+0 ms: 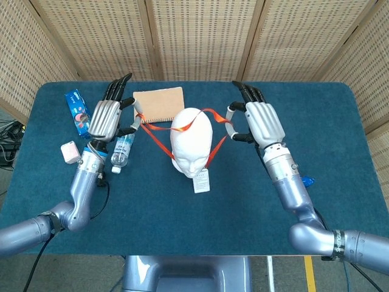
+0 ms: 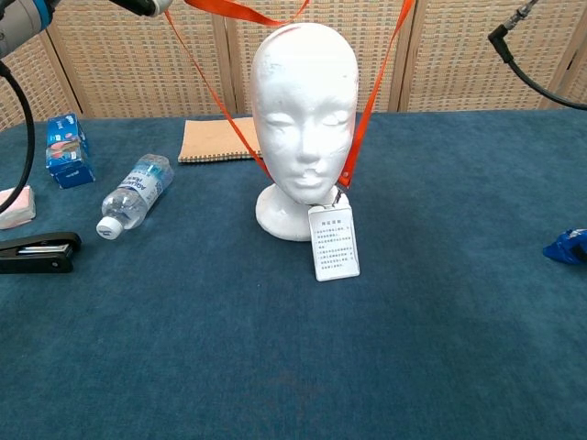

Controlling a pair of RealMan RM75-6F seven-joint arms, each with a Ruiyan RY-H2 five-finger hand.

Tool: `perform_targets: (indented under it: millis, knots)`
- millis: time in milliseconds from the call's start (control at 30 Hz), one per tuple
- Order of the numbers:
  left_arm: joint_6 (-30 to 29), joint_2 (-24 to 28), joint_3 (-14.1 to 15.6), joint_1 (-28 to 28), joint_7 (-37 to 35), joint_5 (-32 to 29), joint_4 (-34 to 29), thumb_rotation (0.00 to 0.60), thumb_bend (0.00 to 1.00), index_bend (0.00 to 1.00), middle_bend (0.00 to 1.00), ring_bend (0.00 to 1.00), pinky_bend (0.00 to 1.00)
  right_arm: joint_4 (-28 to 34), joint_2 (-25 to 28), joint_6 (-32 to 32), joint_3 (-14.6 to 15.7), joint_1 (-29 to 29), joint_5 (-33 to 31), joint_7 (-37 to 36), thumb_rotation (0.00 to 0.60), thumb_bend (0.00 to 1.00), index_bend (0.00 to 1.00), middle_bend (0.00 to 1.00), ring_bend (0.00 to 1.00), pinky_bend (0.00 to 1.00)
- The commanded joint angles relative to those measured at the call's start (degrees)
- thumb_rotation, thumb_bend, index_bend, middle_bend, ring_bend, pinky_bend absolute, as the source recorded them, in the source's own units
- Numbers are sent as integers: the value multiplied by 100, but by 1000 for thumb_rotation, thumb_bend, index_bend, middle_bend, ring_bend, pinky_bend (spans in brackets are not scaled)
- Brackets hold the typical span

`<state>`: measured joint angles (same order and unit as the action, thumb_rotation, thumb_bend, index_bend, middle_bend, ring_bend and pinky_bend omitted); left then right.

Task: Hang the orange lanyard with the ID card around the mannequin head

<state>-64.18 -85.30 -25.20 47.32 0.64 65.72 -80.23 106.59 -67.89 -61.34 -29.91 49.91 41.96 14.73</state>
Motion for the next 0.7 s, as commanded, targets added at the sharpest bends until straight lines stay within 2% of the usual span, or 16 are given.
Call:
perform_targets:
  millis: [33, 167, 333, 400, 433, 467, 500, 533, 567, 633, 667, 700]
  knots:
    - [218, -143, -112, 177, 70, -263, 276, 600, 462, 714, 0, 0, 0, -371, -114, 153, -74, 247, -401, 76, 600, 717, 742, 128, 0, 0]
    - [383, -263, -128, 297, 160, -486, 543, 600, 462, 682, 0, 0, 0, -674, -222, 311, -83, 431, -797, 88, 600, 717, 745, 128, 0, 0]
    - [491, -397, -168, 388, 225, -721, 792, 600, 462, 659, 0, 0, 0, -1067, -423, 438, -31, 617, -962, 98, 600, 717, 745, 130, 0, 0]
    - [557, -467, -200, 444, 223, -821, 915, 600, 462, 602, 0, 0, 0, -1293, -549, 476, -28, 715, -1005, 87, 600, 716, 744, 131, 0, 0]
    - [593, -496, -210, 471, 227, -864, 977, 600, 459, 483, 0, 0, 0, -1411, -609, 500, -29, 763, -1036, 82, 600, 714, 741, 132, 0, 0]
    - [623, -518, -216, 494, 233, -897, 1028, 600, 457, 295, 0, 0, 0, -1514, -659, 520, -30, 807, -1062, 81, 600, 707, 728, 134, 0, 0]
    - [660, -553, -225, 526, 249, -949, 1104, 600, 455, 178, 0, 0, 0, -1662, -726, 544, -32, 865, -1101, 81, 600, 688, 701, 135, 0, 0]
    - [718, -579, -230, 556, 263, -1008, 1165, 600, 454, 42, 0, 0, 0, -1806, -790, 559, -37, 919, -1135, 79, 600, 613, 621, 137, 0, 0]
    - [783, -590, -233, 575, 265, -1062, 1191, 600, 452, 0, 0, 0, 0, -1904, -837, 558, -38, 951, -1155, 77, 600, 494, 508, 137, 0, 0]
    - [770, -646, -304, 635, 242, -1134, 1308, 600, 410, 0, 0, 0, 0, -2226, -986, 533, 20, 1032, -1227, 140, 600, 271, 325, 134, 0, 0]
    - [655, -709, -342, 659, 159, -1063, 1389, 600, 355, 0, 0, 0, 0, -2391, -1053, 509, 62, 1070, -1253, 203, 600, 179, 258, 129, 0, 0]
    - [602, -746, -339, 668, 84, -994, 1453, 600, 301, 0, 0, 0, 0, -2502, -1115, 478, 82, 1096, -1233, 219, 600, 136, 228, 125, 0, 0]
